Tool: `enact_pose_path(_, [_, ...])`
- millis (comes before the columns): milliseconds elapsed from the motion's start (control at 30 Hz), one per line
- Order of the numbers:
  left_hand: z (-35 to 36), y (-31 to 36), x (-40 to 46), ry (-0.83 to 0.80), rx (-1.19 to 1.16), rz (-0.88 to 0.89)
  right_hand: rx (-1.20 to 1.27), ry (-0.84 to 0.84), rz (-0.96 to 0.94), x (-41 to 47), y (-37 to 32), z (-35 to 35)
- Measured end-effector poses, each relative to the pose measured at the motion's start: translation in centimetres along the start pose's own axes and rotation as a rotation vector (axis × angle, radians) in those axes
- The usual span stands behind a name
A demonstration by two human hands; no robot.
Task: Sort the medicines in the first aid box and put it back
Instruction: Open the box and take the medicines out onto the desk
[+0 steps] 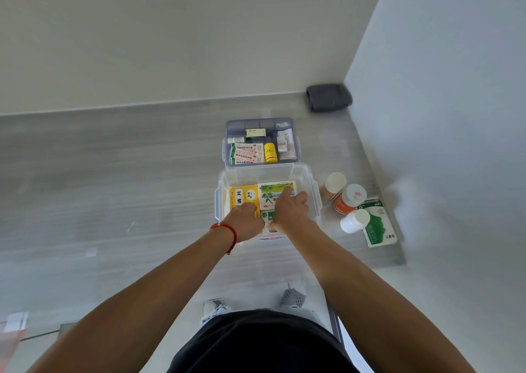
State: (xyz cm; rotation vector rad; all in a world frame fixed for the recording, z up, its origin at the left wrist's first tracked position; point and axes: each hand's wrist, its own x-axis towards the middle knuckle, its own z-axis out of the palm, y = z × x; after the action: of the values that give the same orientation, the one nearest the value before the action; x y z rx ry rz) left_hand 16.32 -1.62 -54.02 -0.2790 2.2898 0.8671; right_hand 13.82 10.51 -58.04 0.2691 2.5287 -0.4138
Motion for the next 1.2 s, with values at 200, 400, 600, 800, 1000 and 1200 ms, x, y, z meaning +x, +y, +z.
enact_pose_path(200, [-0.3,-0.2,-0.2,-0.016,-0.014,-0.005,0.103,0.028,-0.143,-1.4,0.2,-1.5])
enact_pose_path(400, [-1.3,0.4,-0.2,0.038,-0.288,0.008,0.584,0.019,-0.268,-3.3,2.8,-6.3])
enact_pose_path(600, [-2.9,4.3,-1.0,-0.026,-0.816,0.214,1.007,0.026,-0.286,-4.3,5.1,-10.3])
enact_pose_path(800, [-1.0,9.3,-2.0,-0.134,-0.645,0.353,1.032,0.262,-0.184,-6.2,11.2,-11.1])
enact_pose_path(1000, [1.2,11.5,-1.6,0.004,-0.400,0.332,1.240,0.645,0.298,-6.7,19.9,-8.2])
enact_pose_path(1200, [0.5,9.3,-1.0,0.100,-0.422,0.283,1.201,0.747,0.592,-4.0,21.4,-3.0])
